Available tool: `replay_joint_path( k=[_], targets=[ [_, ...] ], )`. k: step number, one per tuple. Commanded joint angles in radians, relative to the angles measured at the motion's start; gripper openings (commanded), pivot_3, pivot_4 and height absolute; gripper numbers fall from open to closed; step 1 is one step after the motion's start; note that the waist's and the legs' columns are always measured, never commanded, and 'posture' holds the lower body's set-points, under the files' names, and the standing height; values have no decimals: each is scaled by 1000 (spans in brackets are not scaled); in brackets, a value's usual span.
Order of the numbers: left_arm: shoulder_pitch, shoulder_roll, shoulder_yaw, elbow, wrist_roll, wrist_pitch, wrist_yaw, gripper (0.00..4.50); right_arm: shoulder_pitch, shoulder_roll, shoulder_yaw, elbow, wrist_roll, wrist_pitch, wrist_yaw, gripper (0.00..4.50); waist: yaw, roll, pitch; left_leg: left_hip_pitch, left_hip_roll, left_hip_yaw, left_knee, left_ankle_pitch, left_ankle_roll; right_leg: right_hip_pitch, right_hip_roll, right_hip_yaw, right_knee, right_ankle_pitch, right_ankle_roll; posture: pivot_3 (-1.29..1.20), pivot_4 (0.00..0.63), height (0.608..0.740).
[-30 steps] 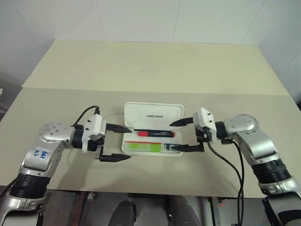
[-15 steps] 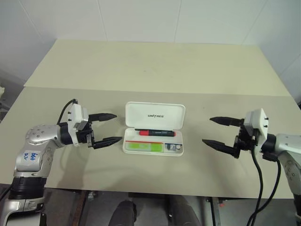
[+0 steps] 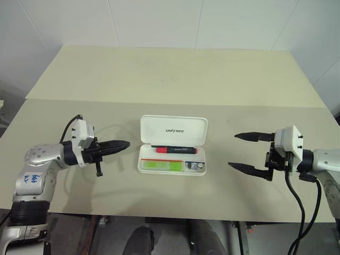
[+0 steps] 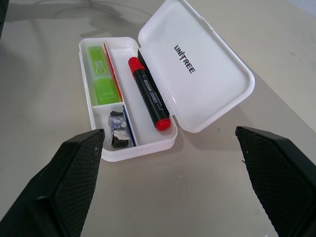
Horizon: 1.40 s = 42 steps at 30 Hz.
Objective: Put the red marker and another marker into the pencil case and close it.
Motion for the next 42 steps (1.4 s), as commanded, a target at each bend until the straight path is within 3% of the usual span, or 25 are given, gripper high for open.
replay_joint_path(
  k=[1, 4, 11, 18, 28, 42],
  targets=[
    [-13, -29, 80, -12, -54, 14, 83, 28, -25, -19, 0, -17, 7, -8, -5, 4500, 0, 0, 0, 0, 0, 0, 0, 0, 0, 0, 0, 0, 0, 0, 0, 0, 150, 740],
    [-63, -80, 161, 28, -89, 32, 213, 28, -74, -8, 13, -45, 43, 38, -30, 4500, 1, 0, 0, 0, 0, 0, 1, 0, 0, 0, -1, 0, 1, 0, 0, 0, 150, 740],
    [-133, -93, 191, 102, -82, 59, 314, 28, -117, -16, 37, -101, 88, 92, -36, 4500, 1, -1, 0, 0, 0, -1, 0, 0, 0, 0, 0, 0, 1, 1, 0, 0, 150, 740],
    [-226, -156, 50, 230, 37, 37, 363, 28, -241, 73, -20, -138, 313, 266, -205, 4500, 3, -1, 0, 0, -1, -1, 1, 0, -1, 0, -1, -1, 1, 1, 0, 0, 150, 740],
    [-322, -233, -79, 332, 92, 88, 339, 28, -158, 32, 21, -175, 226, 206, -163, 4500, 25, -1, -1, -6, -1, -1, 1, 0, 0, -3, -1, -2, 0, 1, 1, 0, 150, 740],
    [-388, -288, -126, 363, 106, 59, 257, 28, -136, 60, 29, -172, 207, 163, -184, 4500, 25, -1, -1, -5, -1, -2, 2, 1, 0, -3, 0, -2, 0, 1, 1, 0, 150, 740]
  ],
)
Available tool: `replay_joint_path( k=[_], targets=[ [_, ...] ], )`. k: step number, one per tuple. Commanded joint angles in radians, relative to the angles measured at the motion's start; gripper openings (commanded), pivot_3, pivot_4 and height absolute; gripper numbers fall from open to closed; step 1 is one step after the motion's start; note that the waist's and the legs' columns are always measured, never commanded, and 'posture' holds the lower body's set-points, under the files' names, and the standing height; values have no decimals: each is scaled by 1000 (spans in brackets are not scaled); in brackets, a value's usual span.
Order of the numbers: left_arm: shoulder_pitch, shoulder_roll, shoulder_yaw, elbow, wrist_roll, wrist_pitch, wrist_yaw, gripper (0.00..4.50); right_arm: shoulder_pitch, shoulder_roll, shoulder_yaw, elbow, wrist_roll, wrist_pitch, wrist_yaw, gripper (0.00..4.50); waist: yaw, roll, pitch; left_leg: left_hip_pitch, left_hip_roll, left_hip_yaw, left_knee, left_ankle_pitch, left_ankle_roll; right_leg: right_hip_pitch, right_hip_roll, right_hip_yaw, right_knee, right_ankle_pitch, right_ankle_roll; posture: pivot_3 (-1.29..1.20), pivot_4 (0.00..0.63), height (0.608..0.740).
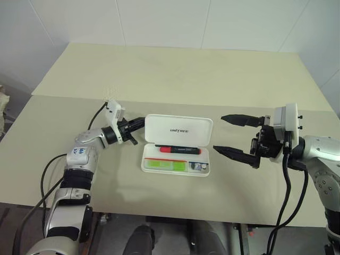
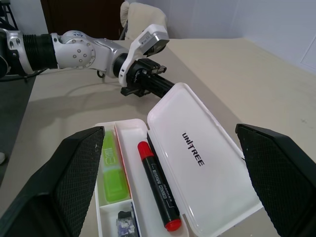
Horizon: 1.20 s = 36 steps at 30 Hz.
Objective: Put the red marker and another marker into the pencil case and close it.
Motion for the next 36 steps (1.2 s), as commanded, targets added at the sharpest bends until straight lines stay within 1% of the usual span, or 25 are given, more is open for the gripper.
replay_joint_path(
  k=[1, 5, 11, 14, 19, 26, 30, 36],
  targets=[
    [-22, -1, -1, -41, -6, -35, -50, 28, 7, 8, -12, -26, -1, -25, -9, 4500, 0, 0, 0, 0, 0, 0, 0, 0, 0, 0, 0, 0, 0, 0, 0, 0, 150, 740],
    [5, 8, -7, -100, -28, -43, -128, 28, 17, 13, -14, -28, -7, -33, -11, 4500, 1, 0, 0, 0, 0, 0, 0, 0, 0, 0, 0, 0, 0, 0, 0, 0, 150, 740],
    [77, 96, -34, -230, -36, -42, -292, 28, 26, 13, -17, -26, -14, -41, -13, 4500, -1, 0, 0, 0, 0, 0, -1, 0, 0, 0, 0, 0, 2, 0, 0, 0, 150, 740],
    [85, 132, -58, -255, -17, -62, -344, 28, 29, 18, -13, -29, -18, -43, -20, 4500, 0, 0, 0, 0, 0, 0, -1, 0, 0, 0, 0, 0, -1, 0, 0, 0, 150, 740],
    [75, 150, -99, -283, -2, -83, -392, 28, 30, 23, -8, -32, -22, -44, -27, 4500, 1, 0, 0, 0, 0, 0, 0, 0, 0, 1, 0, 0, 0, 0, 0, 0, 150, 740],
    [89, 157, -229, -414, 24, 29, -416, 28, 42, 25, -16, -47, -28, -40, -49, 4500, 0, 0, 0, 0, 0, 0, 0, 0, 1, 1, 0, 0, 0, 0, 0, 0, 150, 740],
    [122, 177, -290, -446, 69, 65, -404, 28, 50, 28, -18, -59, -29, -37, -68, 4500, -5, 0, 0, 1, 0, 0, -1, 0, 1, 0, 0, 1, 0, 0, 0, 0, 150, 740],
    [159, 185, -341, -459, 118, 97, -372, 28, 71, 31, -26, -85, -22, -34, -98, 4500, -2, 0, 0, 1, 0, 0, 0, 1, 1, 1, 1, 1, 1, 0, -1, 0, 150, 740]
  ],
)
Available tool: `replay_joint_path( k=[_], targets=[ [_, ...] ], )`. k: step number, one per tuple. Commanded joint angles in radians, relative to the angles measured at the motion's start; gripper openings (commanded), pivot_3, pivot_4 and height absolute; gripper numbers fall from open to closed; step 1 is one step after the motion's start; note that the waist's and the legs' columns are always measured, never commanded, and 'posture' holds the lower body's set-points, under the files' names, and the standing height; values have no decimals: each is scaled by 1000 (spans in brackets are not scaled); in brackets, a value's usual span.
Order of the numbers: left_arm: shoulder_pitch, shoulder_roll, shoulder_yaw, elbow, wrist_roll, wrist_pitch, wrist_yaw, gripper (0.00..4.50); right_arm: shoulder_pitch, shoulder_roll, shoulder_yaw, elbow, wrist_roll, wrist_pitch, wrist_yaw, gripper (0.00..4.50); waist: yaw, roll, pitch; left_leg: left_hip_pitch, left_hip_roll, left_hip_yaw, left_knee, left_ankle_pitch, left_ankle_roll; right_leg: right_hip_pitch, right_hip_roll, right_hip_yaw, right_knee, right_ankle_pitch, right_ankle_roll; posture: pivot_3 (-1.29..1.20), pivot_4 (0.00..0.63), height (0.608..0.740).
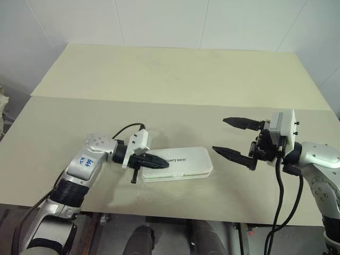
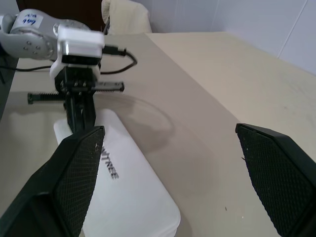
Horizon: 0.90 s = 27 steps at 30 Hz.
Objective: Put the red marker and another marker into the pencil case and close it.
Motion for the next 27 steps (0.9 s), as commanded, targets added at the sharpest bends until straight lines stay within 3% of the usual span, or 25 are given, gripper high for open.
replay_joint_path(
  k=[1, 6, 12, 18, 27],
  targets=[
    [22, 15, -41, -21, 50, 16, 21, 28, 15, 0, -30, -57, 12, -9, -23, 4500, 0, 0, 0, 1, 0, 0, 0, 0, 0, 1, 0, 0, 0, 0, 0, 0, 150, 740],
    [10, 6, -63, -5, 84, 40, 59, 28, 27, 2, -32, -77, 17, -5, -47, 4500, 2, 0, 0, 4, 0, 0, 0, 0, 0, 4, 0, 0, 0, 0, 0, 0, 150, 740],
    [-3, -29, -27, -34, 12, 108, 78, 28, 32, 5, -27, -87, 23, -5, -63, 4500, 0, 0, 0, 14, 0, 0, -1, 0, 0, 15, 0, 0, -2, 0, -1, 0, 150, 740],
    [-25, -108, 248, -34, -191, 152, 173, 28, 18, 1, -21, -25, 7, -25, -30, 4500, -3, 0, 0, 13, 0, -3, -1, 0, 1, 16, 0, -1, -3, 0, 0, 0, 150, 740],
    [52, -15, 497, 59, -263, 106, 189, 28, -7, -15, -30, 104, -34, -77, 38, 4500, -13, 0, 0, 14, 0, -2, -4, 0, 0, 14, 0, -1, -4, -1, -1, 0, 150, 740]
  ],
)
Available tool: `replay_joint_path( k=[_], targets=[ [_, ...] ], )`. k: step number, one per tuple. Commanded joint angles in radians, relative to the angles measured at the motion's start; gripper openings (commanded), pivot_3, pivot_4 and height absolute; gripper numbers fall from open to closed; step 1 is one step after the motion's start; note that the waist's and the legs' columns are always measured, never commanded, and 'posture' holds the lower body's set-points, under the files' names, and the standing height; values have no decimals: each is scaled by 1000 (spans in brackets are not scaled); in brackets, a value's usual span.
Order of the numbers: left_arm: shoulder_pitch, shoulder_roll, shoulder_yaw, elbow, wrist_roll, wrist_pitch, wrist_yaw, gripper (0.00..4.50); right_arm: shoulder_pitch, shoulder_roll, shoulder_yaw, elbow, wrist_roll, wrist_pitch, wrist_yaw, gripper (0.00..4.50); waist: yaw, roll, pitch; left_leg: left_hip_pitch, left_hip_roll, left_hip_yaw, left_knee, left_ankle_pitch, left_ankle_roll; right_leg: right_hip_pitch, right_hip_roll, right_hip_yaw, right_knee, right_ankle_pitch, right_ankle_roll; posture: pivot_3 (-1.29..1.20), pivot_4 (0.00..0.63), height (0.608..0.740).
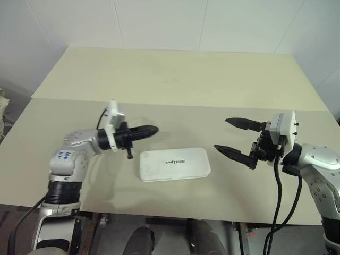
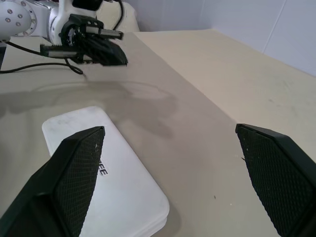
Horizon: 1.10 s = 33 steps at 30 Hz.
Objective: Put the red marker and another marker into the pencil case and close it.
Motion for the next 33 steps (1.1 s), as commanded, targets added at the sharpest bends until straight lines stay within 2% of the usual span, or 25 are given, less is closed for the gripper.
replay_joint_path(
  k=[1, 3, 6, 17, 24, 33],
  targets=[
    [35, 44, 75, 10, -30, -48, -14, 28, -9, -15, -28, 29, -17, -40, 23, 4500, 0, 0, 0, 0, 0, 0, 0, 0, 0, 0, 0, 0, -1, 0, 0, 0, 150, 740],
    [69, 68, 91, 9, -26, -77, -36, 28, -4, -16, -38, 56, -30, -56, 29, 4500, 1, 0, 0, 0, 0, 0, 0, 0, 0, 0, 0, 0, -1, 0, 0, 0, 150, 740],
    [131, 114, 142, 20, -29, -130, -73, 626, 24, -21, -53, 72, -60, -83, 29, 4500, 3, 0, 0, -1, 0, 0, -1, 0, -1, 0, -1, 0, -3, 0, 0, 0, 150, 740],
    [96, 113, 86, 45, -6, -229, -92, 4332, 95, -44, -113, 95, -84, -151, 47, 4500, 13, 0, 0, -2, 0, 0, -2, -1, -1, 0, -1, -1, -4, 0, 0, 0, 150, 740],
    [45, 104, 13, 41, -3, -233, -111, 4422, 129, -66, -133, 88, -79, -151, 81, 4500, 10, 0, 0, -1, 0, 1, -2, -1, -1, 0, -1, 0, -3, 0, 0, 0, 150, 740],
    [56, 123, 6, -14, -5, -209, -87, 4422, 134, -68, -132, 108, -87, -168, 89, 4500, 10, 0, 0, -1, 0, 1, -2, -1, -1, -1, -1, 0, -4, 0, 0, 0, 150, 740]
  ],
)
